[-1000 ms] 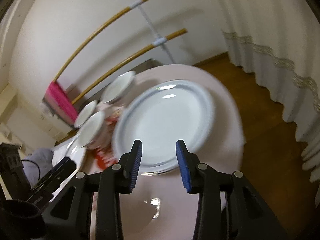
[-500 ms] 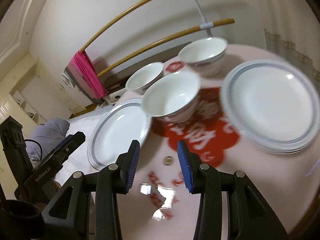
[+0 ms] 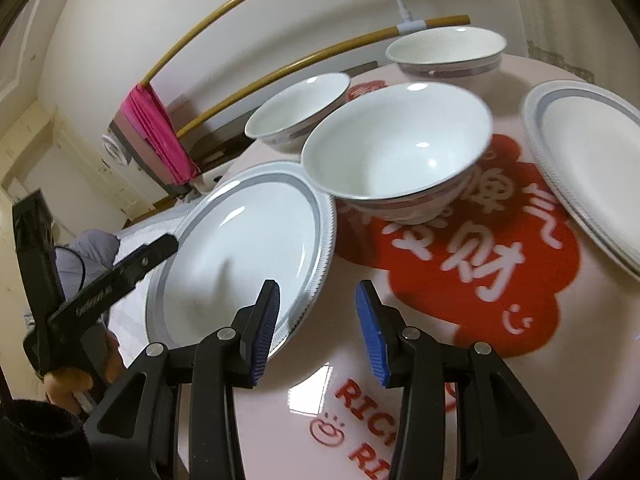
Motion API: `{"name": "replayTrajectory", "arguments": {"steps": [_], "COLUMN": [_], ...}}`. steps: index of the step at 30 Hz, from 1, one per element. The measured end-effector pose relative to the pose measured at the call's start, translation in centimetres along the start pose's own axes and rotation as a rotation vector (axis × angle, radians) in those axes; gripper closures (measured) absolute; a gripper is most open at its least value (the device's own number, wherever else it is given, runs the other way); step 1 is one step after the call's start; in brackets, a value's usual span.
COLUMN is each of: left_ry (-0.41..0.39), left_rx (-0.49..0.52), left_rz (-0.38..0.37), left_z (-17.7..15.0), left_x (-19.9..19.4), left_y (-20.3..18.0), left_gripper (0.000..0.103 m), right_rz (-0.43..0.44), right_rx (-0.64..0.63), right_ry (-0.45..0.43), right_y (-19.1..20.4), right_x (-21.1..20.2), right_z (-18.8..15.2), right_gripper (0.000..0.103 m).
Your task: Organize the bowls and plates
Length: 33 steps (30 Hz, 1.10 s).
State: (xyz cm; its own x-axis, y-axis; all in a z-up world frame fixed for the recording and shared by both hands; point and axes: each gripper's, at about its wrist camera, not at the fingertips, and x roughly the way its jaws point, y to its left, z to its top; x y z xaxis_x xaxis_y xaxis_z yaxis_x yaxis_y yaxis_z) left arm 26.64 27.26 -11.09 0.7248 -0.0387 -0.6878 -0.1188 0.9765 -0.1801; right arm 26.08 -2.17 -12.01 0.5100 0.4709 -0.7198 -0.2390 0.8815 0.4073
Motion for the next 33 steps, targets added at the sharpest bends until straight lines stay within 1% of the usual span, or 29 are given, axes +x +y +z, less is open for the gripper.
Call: {"name": "replayTrajectory", "arguments": {"steps": [1, 2, 3, 5, 7, 9, 11, 13, 16, 17, 20, 23, 27, 33], "left_ry": [0.006, 0.015, 0.026, 0.043, 0.048, 0.051, 0.059, 0.071, 0.087, 0.084, 0.079, 0.073, 0.064, 0.047], "left_rx": [0.003, 0.008, 0.015, 0.026, 0.038, 0.04, 0.034, 0.044, 0.043, 0.034, 0.024, 0.026, 0.004, -0.004], "left_rz": [-0.002, -0.001, 0.0, 0.0, 0.011, 0.015, 0.006, 0.015, 0.006, -0.002, -0.014, -0.015, -0.025, -0.035], "left_z": [0.3, 0.7, 1.0, 1.6, 2.1, 2.3, 2.6, 2.6, 2.8, 3.0, 3.2, 2.9, 2.6, 1.7], "left_x": [0.6, 1.0, 1.3, 2.0, 2.5, 3.3, 3.9, 4.6, 5.7, 5.9, 6.1, 6.0, 5.8, 4.3], "left_y": [0.1, 0.2, 0.3, 0.3, 0.2, 0.2, 0.3, 0.1, 0.2, 0.3, 0.7, 0.8, 1.2, 1.2], "left_gripper": [0.04, 0.044, 0.051, 0.059, 0.061, 0.066, 0.066, 0.066, 0.066, 0.068, 0.069, 0.069, 0.073, 0.077], "right_rz": [0.002, 0.0, -0.003, 0.005, 0.013, 0.026, 0.035, 0.042, 0.054, 0.059, 0.068, 0.076, 0.082, 0.113], "right_rx": [-0.003, -0.006, -0.011, -0.018, -0.031, -0.038, -0.039, -0.036, -0.029, -0.032, -0.025, -0.014, -0.009, -0.007], "right_ry": [0.005, 0.008, 0.013, 0.021, 0.024, 0.023, 0.022, 0.018, 0.019, 0.023, 0.024, 0.025, 0.027, 0.035], "right_y": [0.1, 0.1, 0.1, 0.0, 0.1, 0.1, 0.5, 0.6, 0.9, 0.7, 0.4, 0.4, 0.3, -0.4], "right_x": [0.3, 0.6, 0.9, 1.2, 1.5, 1.7, 2.1, 2.2, 2.9, 2.8, 2.9, 3.2, 3.4, 3.0], "right_z": [0.0, -0.1, -0.1, 0.2, 0.2, 0.2, 0.3, 0.3, 0.4, 0.1, 0.0, 0.2, 0.3, 0.3], "right_gripper": [0.061, 0.061, 0.061, 0.061, 0.061, 0.064, 0.065, 0.067, 0.074, 0.081, 0.085, 0.085, 0.085, 0.086]}}
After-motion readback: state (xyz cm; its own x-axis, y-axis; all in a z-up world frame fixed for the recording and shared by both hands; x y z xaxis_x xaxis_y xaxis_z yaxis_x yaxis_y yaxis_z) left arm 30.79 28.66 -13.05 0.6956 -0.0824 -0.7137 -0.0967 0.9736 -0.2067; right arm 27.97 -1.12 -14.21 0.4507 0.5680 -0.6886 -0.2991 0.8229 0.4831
